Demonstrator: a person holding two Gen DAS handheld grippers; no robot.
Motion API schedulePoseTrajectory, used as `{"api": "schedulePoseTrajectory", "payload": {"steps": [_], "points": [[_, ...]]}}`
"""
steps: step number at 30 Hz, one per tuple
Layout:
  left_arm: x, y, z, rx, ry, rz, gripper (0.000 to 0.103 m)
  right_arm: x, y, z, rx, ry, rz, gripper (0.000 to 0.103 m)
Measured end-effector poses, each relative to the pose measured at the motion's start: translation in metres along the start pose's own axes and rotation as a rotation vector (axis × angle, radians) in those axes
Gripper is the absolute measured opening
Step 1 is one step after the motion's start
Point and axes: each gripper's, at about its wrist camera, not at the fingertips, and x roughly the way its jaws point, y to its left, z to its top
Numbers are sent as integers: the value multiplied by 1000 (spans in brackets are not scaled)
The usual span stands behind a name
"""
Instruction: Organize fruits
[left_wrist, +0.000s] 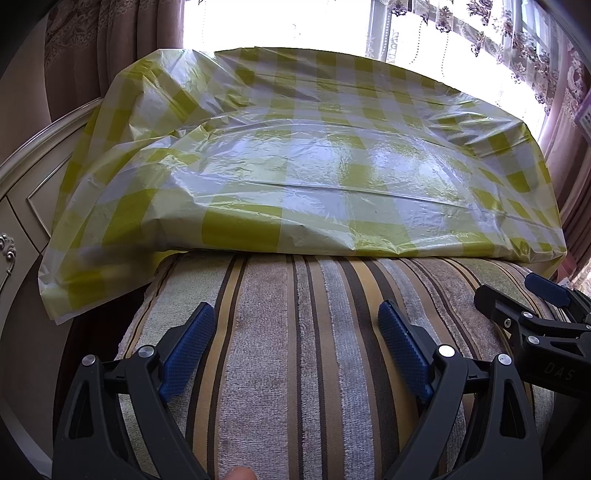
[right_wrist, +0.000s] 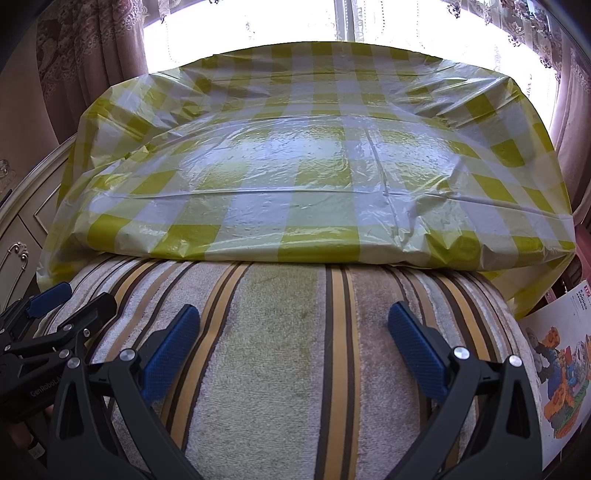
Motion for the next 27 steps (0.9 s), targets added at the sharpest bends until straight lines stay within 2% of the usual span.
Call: {"api": "schedulePoseTrajectory", "payload": {"steps": [27], "points": [[4,4,1,-13,3,-16,87,3,5,5,1,2,-11,102]]}}
